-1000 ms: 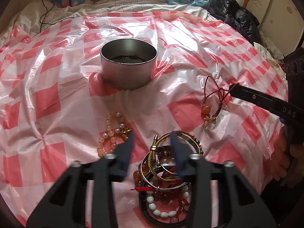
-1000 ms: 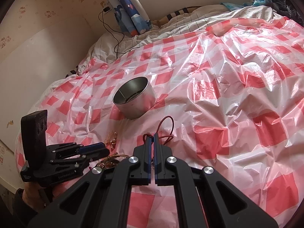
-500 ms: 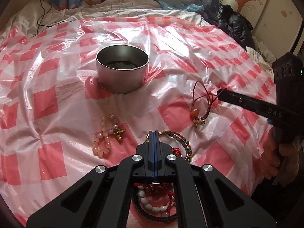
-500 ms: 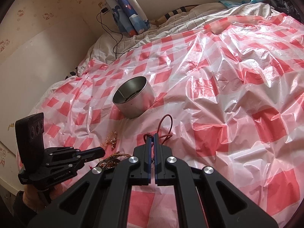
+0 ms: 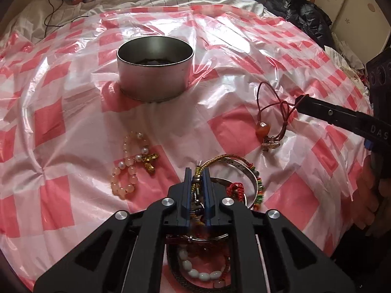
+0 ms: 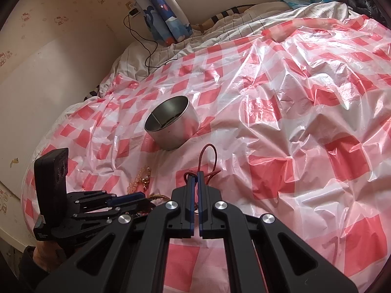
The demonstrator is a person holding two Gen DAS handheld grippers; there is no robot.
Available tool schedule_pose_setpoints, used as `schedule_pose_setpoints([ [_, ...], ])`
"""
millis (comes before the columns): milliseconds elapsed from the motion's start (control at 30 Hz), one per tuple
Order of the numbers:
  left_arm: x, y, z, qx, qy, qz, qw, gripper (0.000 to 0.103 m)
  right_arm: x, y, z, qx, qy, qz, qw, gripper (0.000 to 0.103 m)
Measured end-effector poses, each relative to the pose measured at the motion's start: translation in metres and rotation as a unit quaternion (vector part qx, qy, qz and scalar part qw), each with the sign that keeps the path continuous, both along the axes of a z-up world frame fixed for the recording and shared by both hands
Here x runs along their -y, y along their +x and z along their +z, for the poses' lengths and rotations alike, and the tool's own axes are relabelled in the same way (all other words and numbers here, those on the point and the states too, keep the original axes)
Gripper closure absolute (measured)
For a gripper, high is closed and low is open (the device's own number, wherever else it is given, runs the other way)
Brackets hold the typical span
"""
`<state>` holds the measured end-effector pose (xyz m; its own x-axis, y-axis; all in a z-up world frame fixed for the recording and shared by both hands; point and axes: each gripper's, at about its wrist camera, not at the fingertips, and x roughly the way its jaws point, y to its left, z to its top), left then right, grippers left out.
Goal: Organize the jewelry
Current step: 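Grasp a gold bangle from the pile with the left tool while the right tool holds the necklace, then carry both items over the silver tin and open both tools to drop them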
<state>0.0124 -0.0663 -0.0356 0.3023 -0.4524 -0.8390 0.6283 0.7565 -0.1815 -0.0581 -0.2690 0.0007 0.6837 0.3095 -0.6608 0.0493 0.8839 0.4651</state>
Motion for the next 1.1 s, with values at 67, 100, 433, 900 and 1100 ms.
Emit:
schedule_pose_setpoints([
  [67, -0.002, 0.000, 0.004, 0.003, -0.010, 0.002, 0.9999, 0.096, 0.000, 0.000, 0.000, 0.000, 0.000, 0.000, 1.000, 0.100],
  [100, -0.005, 0.000, 0.009, 0.006, -0.024, 0.005, 0.9997, 0.096, 0.000, 0.000, 0.000, 0.001, 0.000, -0.001, 1.000, 0.100],
  [433, -0.038, 0.006, 0.067, 0.028, -0.159, 0.031, 0.9864, 0.096, 0.004, -0.003, 0.020, 0.038, 0.054, -0.008, 0.998, 0.100],
  [900, -0.030, 0.067, 0.102, 0.087, -0.190, 0.106, 0.9722, 0.096, -0.016, 0.066, 0.085, 0.126, 0.089, 0.010, 0.988, 0.100],
  [1100, -0.004, 0.115, 0.067, 0.069, -0.147, 0.116, 0.9799, 0.095, -0.015, 0.108, 0.068, 0.114, 0.085, 0.000, 0.990, 0.100],
])
